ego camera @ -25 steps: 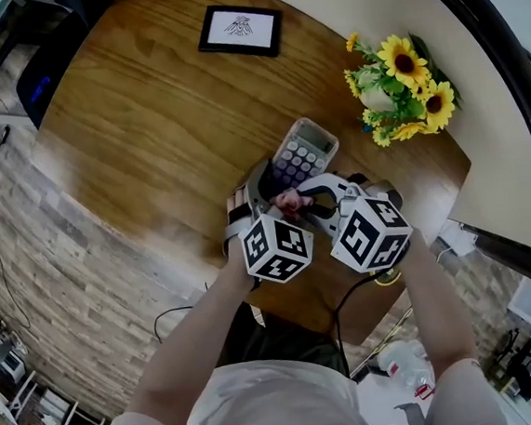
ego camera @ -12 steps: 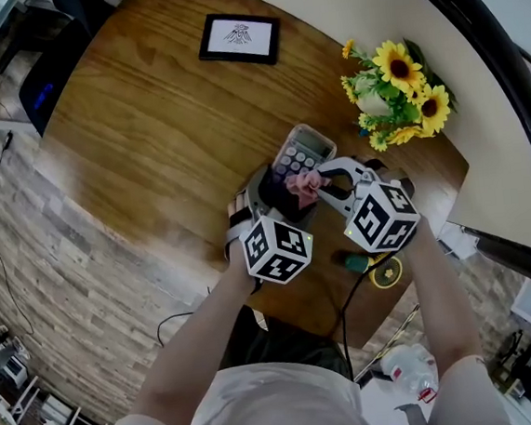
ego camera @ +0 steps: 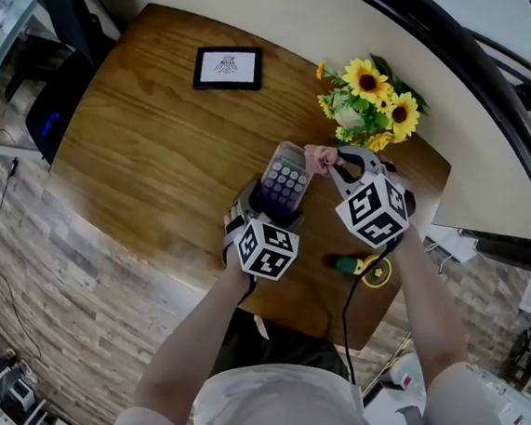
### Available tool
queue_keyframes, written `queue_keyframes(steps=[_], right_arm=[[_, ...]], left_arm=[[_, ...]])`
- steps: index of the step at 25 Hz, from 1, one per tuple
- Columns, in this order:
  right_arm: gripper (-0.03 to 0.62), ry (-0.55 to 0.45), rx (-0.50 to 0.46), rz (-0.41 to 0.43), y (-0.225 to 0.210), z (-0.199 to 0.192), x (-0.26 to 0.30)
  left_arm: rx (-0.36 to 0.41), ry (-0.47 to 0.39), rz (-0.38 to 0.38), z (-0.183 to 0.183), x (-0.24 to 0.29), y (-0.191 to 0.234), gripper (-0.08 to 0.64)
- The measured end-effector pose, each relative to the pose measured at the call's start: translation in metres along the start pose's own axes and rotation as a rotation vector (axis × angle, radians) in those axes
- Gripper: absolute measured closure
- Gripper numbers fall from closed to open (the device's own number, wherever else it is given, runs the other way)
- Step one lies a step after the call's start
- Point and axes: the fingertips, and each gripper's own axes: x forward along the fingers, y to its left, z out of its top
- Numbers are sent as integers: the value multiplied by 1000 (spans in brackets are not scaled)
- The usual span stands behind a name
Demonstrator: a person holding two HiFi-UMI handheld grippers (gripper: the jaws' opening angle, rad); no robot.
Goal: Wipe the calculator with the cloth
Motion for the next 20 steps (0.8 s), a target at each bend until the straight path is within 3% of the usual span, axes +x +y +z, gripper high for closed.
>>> queue_keyframes(steps=[3, 8, 11, 20], right_arm=[[548, -67, 166, -63, -13, 13, -32], [546, -99, 263, -127, -13, 18, -80], [546, -173, 338, -171, -20, 25, -115], [546, -415, 477, -376, -57, 61, -229]], left_arm=[[-2, 22, -5, 0, 0, 2, 75], [-12, 94, -18, -8, -14, 3, 75], [-13, 107, -20, -2, -32, 10, 77], [62, -69, 30, 89, -112, 42, 78]])
